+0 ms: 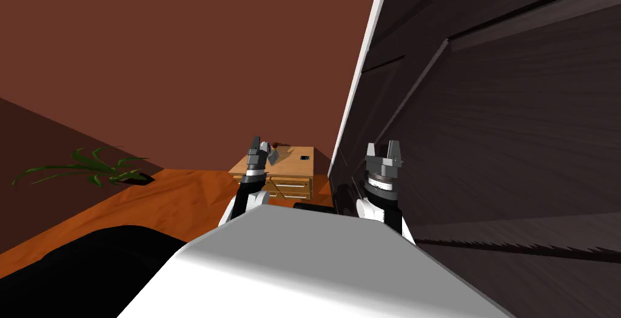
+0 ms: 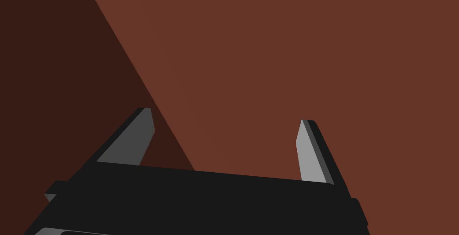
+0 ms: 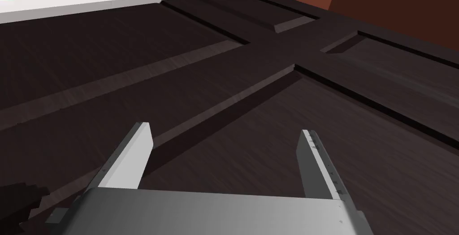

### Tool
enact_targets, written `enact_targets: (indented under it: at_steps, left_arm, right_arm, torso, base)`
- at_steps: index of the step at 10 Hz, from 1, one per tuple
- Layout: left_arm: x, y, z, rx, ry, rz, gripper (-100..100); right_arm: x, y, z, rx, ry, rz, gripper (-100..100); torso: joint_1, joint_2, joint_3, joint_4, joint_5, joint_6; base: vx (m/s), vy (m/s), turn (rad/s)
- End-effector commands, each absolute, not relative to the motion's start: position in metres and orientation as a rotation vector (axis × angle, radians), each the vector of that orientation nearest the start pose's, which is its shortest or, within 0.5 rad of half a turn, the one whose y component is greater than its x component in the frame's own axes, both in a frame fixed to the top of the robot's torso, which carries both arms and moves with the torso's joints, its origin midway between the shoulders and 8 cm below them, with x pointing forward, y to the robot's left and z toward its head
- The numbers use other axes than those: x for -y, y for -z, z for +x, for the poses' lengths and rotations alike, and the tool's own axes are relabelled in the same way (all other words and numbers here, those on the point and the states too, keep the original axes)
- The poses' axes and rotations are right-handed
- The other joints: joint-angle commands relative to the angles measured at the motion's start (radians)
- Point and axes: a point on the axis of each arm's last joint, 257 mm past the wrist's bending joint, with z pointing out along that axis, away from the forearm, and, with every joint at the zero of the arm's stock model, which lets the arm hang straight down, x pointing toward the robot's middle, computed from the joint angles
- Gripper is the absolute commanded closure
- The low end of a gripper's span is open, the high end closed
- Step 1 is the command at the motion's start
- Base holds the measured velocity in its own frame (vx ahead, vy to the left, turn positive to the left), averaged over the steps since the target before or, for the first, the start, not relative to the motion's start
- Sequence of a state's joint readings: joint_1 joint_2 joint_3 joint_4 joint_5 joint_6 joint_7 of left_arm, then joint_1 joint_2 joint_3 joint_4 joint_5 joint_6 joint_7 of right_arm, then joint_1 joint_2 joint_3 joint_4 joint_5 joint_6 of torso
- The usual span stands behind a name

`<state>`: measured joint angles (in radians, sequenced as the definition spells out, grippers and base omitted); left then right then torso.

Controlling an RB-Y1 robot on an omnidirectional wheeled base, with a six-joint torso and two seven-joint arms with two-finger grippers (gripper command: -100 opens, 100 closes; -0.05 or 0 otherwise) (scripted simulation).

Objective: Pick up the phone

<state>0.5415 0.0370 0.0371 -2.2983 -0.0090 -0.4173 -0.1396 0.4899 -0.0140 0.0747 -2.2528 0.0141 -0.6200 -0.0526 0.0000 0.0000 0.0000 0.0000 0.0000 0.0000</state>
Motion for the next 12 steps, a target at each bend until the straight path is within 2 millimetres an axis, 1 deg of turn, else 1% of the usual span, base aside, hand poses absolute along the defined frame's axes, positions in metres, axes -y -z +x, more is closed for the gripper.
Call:
enact_targets:
  at_steps: [1, 3, 6, 7, 8, 9, 10, 11, 12]
  left_arm:
    - [-0.296, 0.013, 0.359, -0.809, 1.079, -0.657, -100]
    - [-0.301, 0.036, 0.372, -0.88, 1.059, -0.686, -100]
    - [-0.316, 0.079, 0.398, -1.002, 1.012, -0.748, -100]
    - [-0.317, 0.081, 0.399, -1.008, 1.009, -0.755, -100]
    - [-0.324, 0.097, 0.409, -1.052, 0.988, -0.78, -100]
    - [-0.324, 0.098, 0.409, -1.054, 0.987, -0.782, -100]
    - [-0.333, 0.115, 0.419, -1.101, 0.962, -0.811, -100]
    - [-0.341, 0.128, 0.429, -1.135, 0.943, -0.828, -100]
    - [-0.342, 0.133, 0.43, -1.148, 0.934, -0.842, -100]
  right_arm:
    - [0.248, -0.037, 0.332, -0.549, -1.446, 0.585, 0]
    - [0.248, -0.037, 0.332, -0.549, -1.446, 0.585, 0]
    - [0.248, -0.037, 0.332, -0.549, -1.447, 0.585, 0]
    - [0.248, -0.037, 0.332, -0.549, -1.447, 0.585, 0]
    - [0.248, -0.037, 0.332, -0.549, -1.446, 0.585, 0]
    - [0.248, -0.037, 0.332, -0.549, -1.447, 0.585, 0]
    - [0.248, -0.037, 0.332, -0.549, -1.446, 0.585, 0]
    - [0.248, -0.037, 0.332, -0.549, -1.446, 0.585, 0]
    - [0.248, -0.037, 0.332, -0.549, -1.447, 0.585, 0]
  torso:
    - [0.0, 0.0, 0.0, 0.0, 0.0, 0.0]
    - [-0.006, -0.001, -0.001, 0.0, -0.001, 0.0]
    - [-0.016, 0.0, 0.0, 0.0, -0.003, 0.001]
    - [-0.015, 0.001, 0.0, 0.0, -0.003, 0.001]
    - [-0.01, 0.001, 0.001, 0.0, -0.002, 0.0]
    - [-0.007, 0.001, 0.001, 0.0, -0.002, 0.0]
    - [-0.006, 0.001, 0.001, 0.0, -0.001, 0.0]
    - [-0.007, 0.0, 0.0, 0.0, -0.001, 0.0]
    - [-0.009, 0.0, 0.0, 0.0, -0.002, 0.0]
  base:
    - [0.001, -0.076, -0.156]
    - [0.016, -0.131, -0.127]
    - [-0.007, -0.228, -0.211]
    - [-0.005, -0.126, -0.064]
    - [-0.002, -0.097, -0.118]
    - [-0.004, -0.077, -0.07]
    - [0.009, -0.103, -0.149]
    - [0.027, -0.152, -0.205]
    - [0.012, -0.119, -0.074]
